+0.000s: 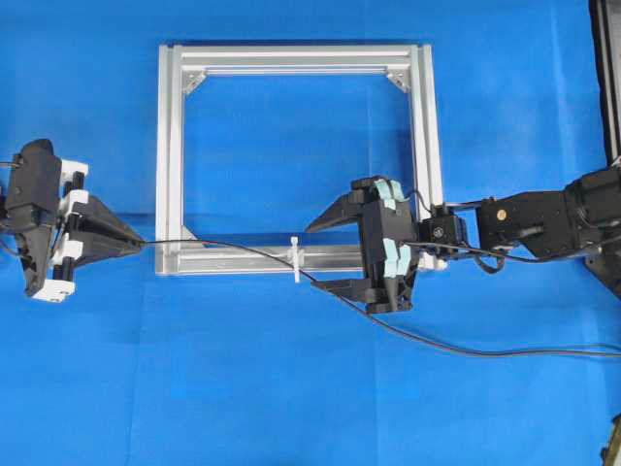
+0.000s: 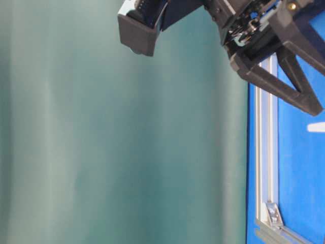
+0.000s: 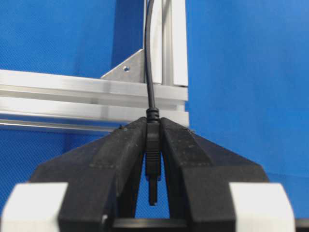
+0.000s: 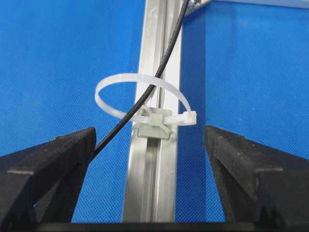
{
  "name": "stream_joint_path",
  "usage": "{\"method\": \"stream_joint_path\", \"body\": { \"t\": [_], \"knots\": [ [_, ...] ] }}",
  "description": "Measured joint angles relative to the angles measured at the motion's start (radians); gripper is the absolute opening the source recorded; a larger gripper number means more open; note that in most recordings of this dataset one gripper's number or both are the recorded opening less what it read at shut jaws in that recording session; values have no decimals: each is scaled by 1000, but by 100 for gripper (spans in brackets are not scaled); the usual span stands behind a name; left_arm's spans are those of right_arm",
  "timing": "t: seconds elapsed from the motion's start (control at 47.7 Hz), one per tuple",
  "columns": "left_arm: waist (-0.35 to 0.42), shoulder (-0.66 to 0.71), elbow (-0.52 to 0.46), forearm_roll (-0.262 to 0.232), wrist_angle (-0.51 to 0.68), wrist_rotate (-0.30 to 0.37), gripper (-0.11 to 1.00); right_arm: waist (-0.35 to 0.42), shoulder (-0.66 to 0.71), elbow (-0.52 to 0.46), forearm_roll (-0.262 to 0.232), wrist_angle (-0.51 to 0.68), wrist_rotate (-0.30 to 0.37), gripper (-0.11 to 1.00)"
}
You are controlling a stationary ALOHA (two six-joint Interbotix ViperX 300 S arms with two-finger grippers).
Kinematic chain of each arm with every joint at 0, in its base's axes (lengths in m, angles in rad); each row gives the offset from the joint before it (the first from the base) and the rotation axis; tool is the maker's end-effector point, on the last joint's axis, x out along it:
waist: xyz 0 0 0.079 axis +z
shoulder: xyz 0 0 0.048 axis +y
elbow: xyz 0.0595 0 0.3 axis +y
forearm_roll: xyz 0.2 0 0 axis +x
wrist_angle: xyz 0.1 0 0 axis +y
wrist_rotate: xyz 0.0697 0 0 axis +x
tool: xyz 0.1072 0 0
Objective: Insert the wire through the string loop located in the center.
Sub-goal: 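Pull the cable leftward through the loop with the left gripper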
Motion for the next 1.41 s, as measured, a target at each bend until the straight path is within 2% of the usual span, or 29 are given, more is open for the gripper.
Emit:
{"method": "stream_joint_path", "body": {
  "t": [0.084, 0.126, 0.315, 0.398, 0.545, 0.797, 1.258, 1.405],
  "knots": [
    [0, -2, 0, 2, 2, 0, 9, -2, 0, 0, -2, 0, 0, 79],
    [2, 0, 0, 2, 0, -2, 14, -2, 0, 0, -2, -2, 0, 79],
    [0, 0, 0, 2, 2, -11, 70, 0, 0, 0, -2, 0, 0, 79],
    [2, 0, 0, 2, 2, -11, 87, 0, -2, 0, -2, 0, 0, 79],
    [11, -5, 2, 2, 3, -9, 81, 0, 0, 0, 0, 0, 0, 79],
    [12, -31, -9, 2, 23, -2, 82, 0, -41, 0, -2, 21, -8, 79],
    [21, -225, -104, 2, 253, 28, 82, -2, -195, 0, -2, 144, -41, 79],
    [48, -262, -110, 2, 281, 31, 82, -3, -241, 0, -2, 166, -52, 79]
  ]
}}
